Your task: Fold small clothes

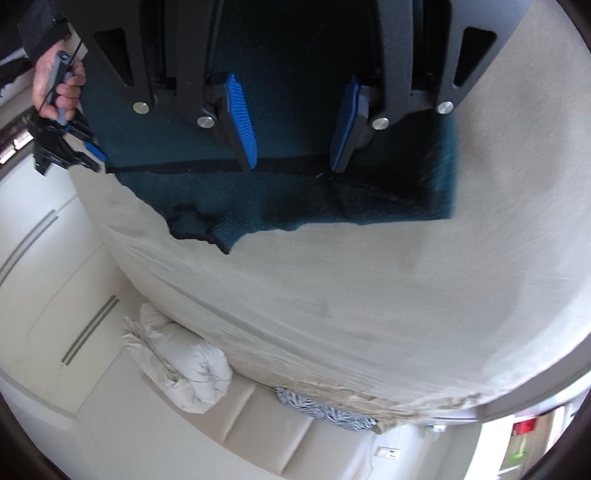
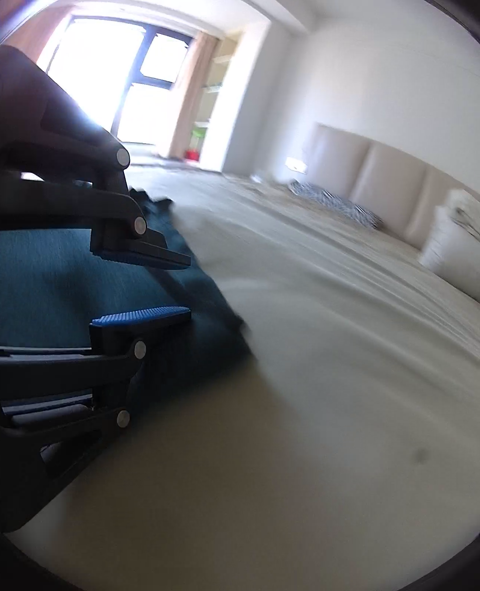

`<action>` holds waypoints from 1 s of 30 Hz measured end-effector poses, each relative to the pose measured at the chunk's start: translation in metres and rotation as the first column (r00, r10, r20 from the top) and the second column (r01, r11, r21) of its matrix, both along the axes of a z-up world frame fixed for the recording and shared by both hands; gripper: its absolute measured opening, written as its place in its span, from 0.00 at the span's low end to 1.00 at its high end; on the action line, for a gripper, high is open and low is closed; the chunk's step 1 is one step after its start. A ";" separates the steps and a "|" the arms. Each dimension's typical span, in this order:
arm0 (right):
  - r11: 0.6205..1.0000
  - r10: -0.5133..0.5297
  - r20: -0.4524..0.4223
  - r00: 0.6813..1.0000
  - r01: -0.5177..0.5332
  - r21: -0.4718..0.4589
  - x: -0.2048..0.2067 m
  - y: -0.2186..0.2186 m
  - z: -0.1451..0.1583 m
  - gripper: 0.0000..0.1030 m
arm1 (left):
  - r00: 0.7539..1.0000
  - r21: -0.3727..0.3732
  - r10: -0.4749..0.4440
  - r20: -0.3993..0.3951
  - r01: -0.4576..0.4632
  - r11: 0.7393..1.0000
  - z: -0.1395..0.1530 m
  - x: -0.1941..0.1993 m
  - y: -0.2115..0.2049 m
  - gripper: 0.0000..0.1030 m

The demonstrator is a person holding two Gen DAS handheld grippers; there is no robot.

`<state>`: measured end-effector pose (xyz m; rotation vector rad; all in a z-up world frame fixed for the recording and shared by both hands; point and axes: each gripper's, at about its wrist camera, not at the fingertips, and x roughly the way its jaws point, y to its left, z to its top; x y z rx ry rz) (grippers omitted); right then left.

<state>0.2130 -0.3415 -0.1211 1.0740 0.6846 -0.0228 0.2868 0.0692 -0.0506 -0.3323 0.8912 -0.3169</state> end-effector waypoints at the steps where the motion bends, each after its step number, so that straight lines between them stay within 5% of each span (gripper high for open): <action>1: 0.999 -0.037 -0.009 0.999 0.037 -0.009 -0.010 -0.007 0.004 0.21 | 1.000 0.026 0.025 0.001 -0.025 0.999 0.006 -0.009 0.001 0.45; 4: 0.998 -0.054 -0.005 0.999 0.053 -0.024 -0.035 -0.002 0.021 0.26 | 0.999 0.015 0.016 0.044 -0.017 1.000 0.028 -0.058 -0.003 0.62; 6: 0.999 0.039 0.039 0.998 -0.038 -0.013 -0.049 0.027 0.034 0.29 | 0.999 0.000 -0.021 0.047 0.021 1.000 0.032 -0.094 -0.018 0.70; 9: 0.973 0.227 0.084 0.970 -0.229 0.007 -0.060 0.103 0.040 0.68 | 0.994 0.018 -0.106 0.020 0.105 0.994 0.025 -0.137 -0.046 0.73; 14: 0.876 0.476 0.075 0.876 -0.480 0.043 -0.077 0.220 0.018 0.68 | 0.993 0.130 -0.106 -0.060 0.113 0.985 -0.014 -0.153 -0.057 0.68; 18: 0.853 0.521 0.009 0.853 -0.521 0.018 -0.074 0.252 -0.010 0.60 | 0.990 0.141 -0.125 -0.073 0.134 0.981 -0.015 -0.150 -0.056 0.66; 20: 0.862 0.506 0.013 0.863 -0.506 0.041 -0.074 0.238 -0.015 0.49 | 0.989 0.158 -0.127 -0.081 0.138 0.978 -0.014 -0.148 -0.056 0.66; 25: 0.946 0.301 0.032 0.953 -0.303 0.118 -0.101 0.145 -0.020 0.48 | 0.990 0.206 -0.121 -0.075 0.134 0.969 -0.017 -0.152 -0.066 0.66; 30: 0.990 0.101 0.021 0.995 -0.103 0.094 -0.139 0.077 -0.015 0.49 | 0.989 0.201 -0.127 -0.073 0.139 0.970 -0.018 -0.151 -0.060 0.66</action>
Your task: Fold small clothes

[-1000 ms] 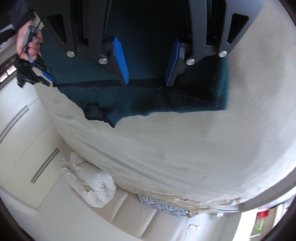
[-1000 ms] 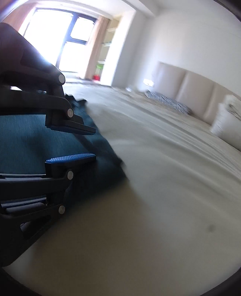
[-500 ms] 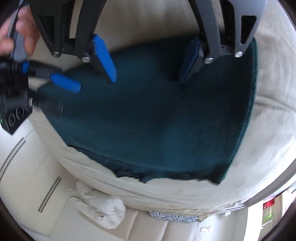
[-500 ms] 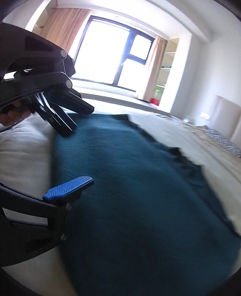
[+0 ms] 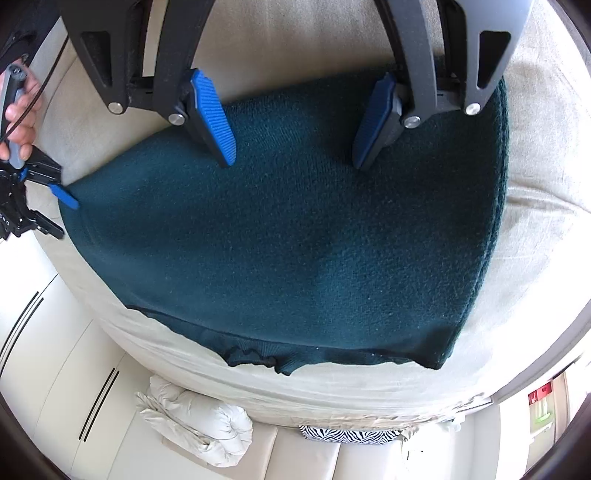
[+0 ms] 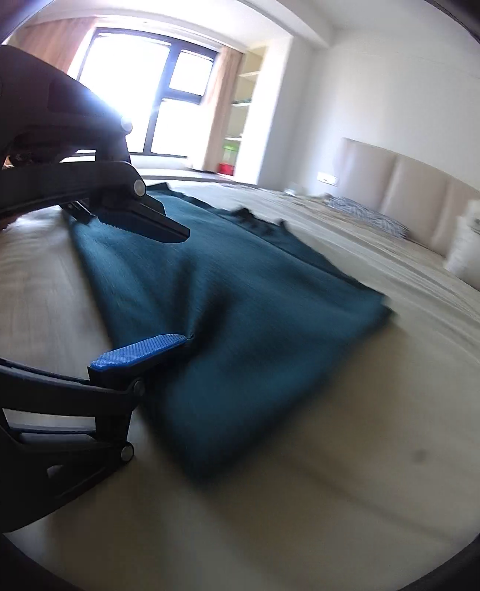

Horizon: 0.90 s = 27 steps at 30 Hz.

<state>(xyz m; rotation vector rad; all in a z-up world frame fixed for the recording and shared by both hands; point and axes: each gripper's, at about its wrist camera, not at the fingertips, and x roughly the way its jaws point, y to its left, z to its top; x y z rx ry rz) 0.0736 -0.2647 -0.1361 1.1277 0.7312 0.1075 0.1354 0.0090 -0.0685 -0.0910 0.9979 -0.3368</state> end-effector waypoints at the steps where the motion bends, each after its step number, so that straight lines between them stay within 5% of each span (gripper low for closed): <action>1: 0.999 -0.050 -0.015 0.999 0.049 -0.013 -0.011 -0.013 0.003 0.49 | 1.000 0.000 -0.001 0.001 0.001 1.000 0.000 0.000 0.000 0.66; 6: 0.976 -0.214 -0.014 0.977 0.213 -0.042 -0.049 -0.078 0.030 0.52 | 1.000 0.001 0.000 0.005 0.000 1.000 0.000 0.000 -0.001 0.66; 11: 0.982 -0.154 0.048 0.987 0.158 -0.106 -0.061 -0.066 0.065 0.52 | 1.000 -0.012 0.000 0.003 0.000 1.000 0.002 -0.002 0.002 0.66; 21: 0.971 0.180 0.080 0.980 -0.164 -0.175 0.021 0.060 0.109 0.52 | 0.983 -0.193 0.172 0.058 -0.158 0.968 0.052 0.000 0.081 0.73; 27: 0.910 0.389 0.036 0.921 -0.378 -0.170 0.077 0.133 0.106 0.52 | 0.979 -0.342 0.183 -0.092 -0.203 0.917 0.024 0.041 0.134 0.73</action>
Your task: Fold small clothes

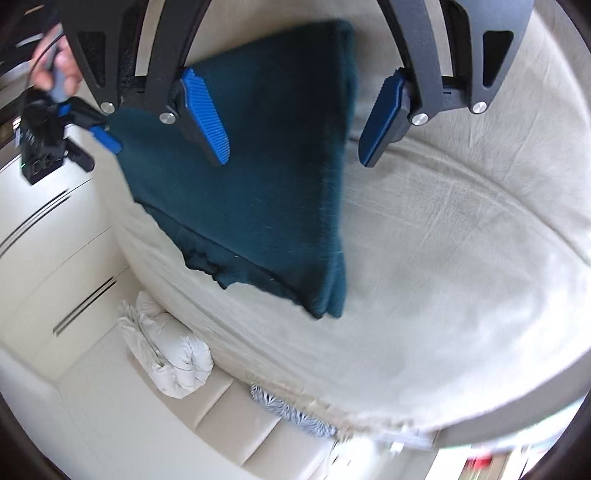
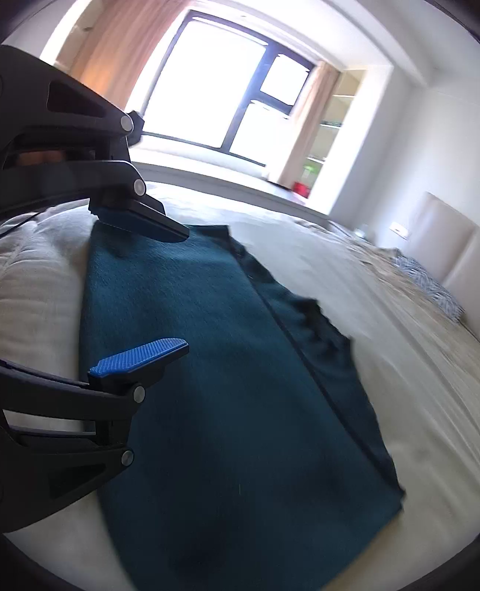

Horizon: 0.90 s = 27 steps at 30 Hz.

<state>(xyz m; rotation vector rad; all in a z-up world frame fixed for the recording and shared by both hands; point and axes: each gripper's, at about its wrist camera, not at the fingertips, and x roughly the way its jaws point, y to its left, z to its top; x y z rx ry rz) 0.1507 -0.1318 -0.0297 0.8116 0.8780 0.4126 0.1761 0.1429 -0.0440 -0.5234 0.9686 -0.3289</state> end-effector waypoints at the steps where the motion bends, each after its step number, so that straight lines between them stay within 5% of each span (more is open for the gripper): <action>1: 0.999 0.039 -0.001 0.999 -0.039 0.004 0.008 0.012 0.000 0.52 | 1.000 -0.034 -0.002 -0.023 0.001 0.999 -0.007 0.006 0.005 0.73; 4: 0.994 0.111 -0.014 0.994 -0.111 0.021 0.022 0.033 -0.007 0.56 | 0.997 -0.164 -0.012 -0.071 0.000 0.987 -0.022 0.016 0.016 0.72; 11: 0.974 0.192 -0.027 0.981 -0.187 0.128 0.046 0.054 -0.017 0.59 | 0.989 -0.285 -0.065 -0.134 0.025 0.958 -0.032 0.027 0.021 0.72; 15: 0.960 0.247 -0.050 0.968 -0.237 0.149 0.067 0.076 -0.026 0.60 | 0.980 -0.304 -0.051 -0.190 -0.009 0.953 -0.034 0.029 0.030 0.62; 22: 0.945 0.295 -0.081 0.952 -0.278 0.173 0.089 0.101 -0.039 0.60 | 0.975 -0.283 -0.074 -0.211 0.012 0.959 -0.038 0.021 0.026 0.63; 27: 0.935 0.318 -0.111 0.942 -0.292 0.203 0.105 0.115 -0.053 0.60 | 0.966 -0.349 -0.099 -0.239 0.010 0.937 -0.043 0.031 0.023 0.66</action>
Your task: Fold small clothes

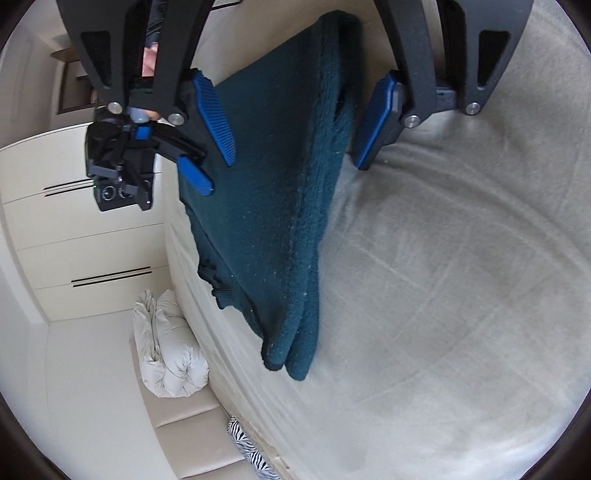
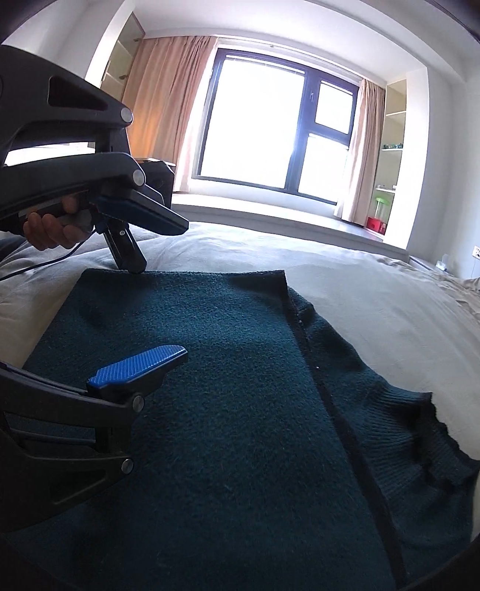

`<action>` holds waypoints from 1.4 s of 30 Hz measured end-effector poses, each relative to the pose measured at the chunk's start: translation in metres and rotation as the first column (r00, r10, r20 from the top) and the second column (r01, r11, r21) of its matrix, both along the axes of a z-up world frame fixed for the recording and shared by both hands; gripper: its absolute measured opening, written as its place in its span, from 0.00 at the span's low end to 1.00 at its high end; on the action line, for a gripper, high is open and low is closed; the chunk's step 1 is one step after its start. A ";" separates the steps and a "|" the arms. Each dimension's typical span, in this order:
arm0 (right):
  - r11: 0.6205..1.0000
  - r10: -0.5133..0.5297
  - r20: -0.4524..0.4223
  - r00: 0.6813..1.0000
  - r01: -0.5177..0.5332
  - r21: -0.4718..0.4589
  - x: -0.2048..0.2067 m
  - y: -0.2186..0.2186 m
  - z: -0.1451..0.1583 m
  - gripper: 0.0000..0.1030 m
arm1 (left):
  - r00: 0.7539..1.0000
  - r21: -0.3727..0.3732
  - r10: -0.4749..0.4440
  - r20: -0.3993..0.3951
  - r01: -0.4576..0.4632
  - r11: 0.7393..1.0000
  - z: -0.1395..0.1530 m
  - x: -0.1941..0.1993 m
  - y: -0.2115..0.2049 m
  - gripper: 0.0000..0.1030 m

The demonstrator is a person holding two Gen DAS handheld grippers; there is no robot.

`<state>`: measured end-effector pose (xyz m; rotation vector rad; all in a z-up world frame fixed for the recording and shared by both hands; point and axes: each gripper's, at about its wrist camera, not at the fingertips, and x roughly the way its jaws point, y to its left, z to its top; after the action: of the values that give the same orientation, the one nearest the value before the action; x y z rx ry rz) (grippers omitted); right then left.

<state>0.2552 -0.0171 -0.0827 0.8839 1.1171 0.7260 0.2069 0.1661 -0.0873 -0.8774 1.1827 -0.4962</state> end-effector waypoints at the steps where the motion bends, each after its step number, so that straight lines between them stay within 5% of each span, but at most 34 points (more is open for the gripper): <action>1: 1.000 0.003 -0.007 1.000 -0.003 0.003 0.002 0.002 -0.003 0.60 | 1.000 -0.001 -0.006 -0.004 0.006 1.000 0.000 0.002 -0.002 0.65; 4: 1.000 0.008 -0.018 1.000 -0.008 0.001 0.010 0.009 -0.008 0.60 | 0.999 0.014 -0.041 -0.028 0.041 0.999 -0.001 0.004 -0.012 0.48; 6: 1.000 0.021 -0.024 0.999 -0.021 -0.007 0.014 0.016 -0.010 0.60 | 0.997 -0.006 -0.049 -0.064 0.049 0.999 -0.008 0.005 -0.016 0.22; 7: 1.000 0.028 -0.028 0.999 -0.028 -0.012 0.017 0.019 -0.011 0.60 | 0.996 -0.021 -0.047 -0.076 0.045 0.999 -0.012 0.005 -0.017 0.17; 11: 0.996 0.042 -0.075 0.996 -0.048 -0.077 0.030 0.032 -0.025 0.59 | 0.997 -0.057 -0.023 -0.074 0.019 0.998 -0.017 0.001 -0.013 0.15; 19: 0.998 0.017 -0.042 0.999 -0.019 -0.060 0.033 0.032 -0.037 0.58 | 0.998 -0.084 0.002 -0.057 -0.007 0.996 -0.014 -0.003 -0.011 0.13; 27: 0.999 -0.031 -0.054 0.998 0.032 0.015 0.028 0.005 -0.025 0.59 | 0.999 -0.063 -0.011 0.031 0.013 0.998 0.032 -0.002 -0.023 0.13; 35: 0.973 -0.134 -0.029 0.991 0.137 0.188 0.010 -0.103 -0.003 0.72 | 0.977 0.015 -0.150 0.149 0.150 0.989 0.097 0.011 -0.119 0.13; 42: 0.942 -0.183 -0.039 0.982 0.186 0.279 0.000 -0.180 -0.007 0.78 | 0.942 0.030 -0.292 0.167 0.292 0.956 0.100 0.025 -0.226 0.13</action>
<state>0.2551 -0.1973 -0.0898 1.2201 0.9383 0.7345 0.2324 -0.0594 0.0123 -0.6422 1.1605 -0.7941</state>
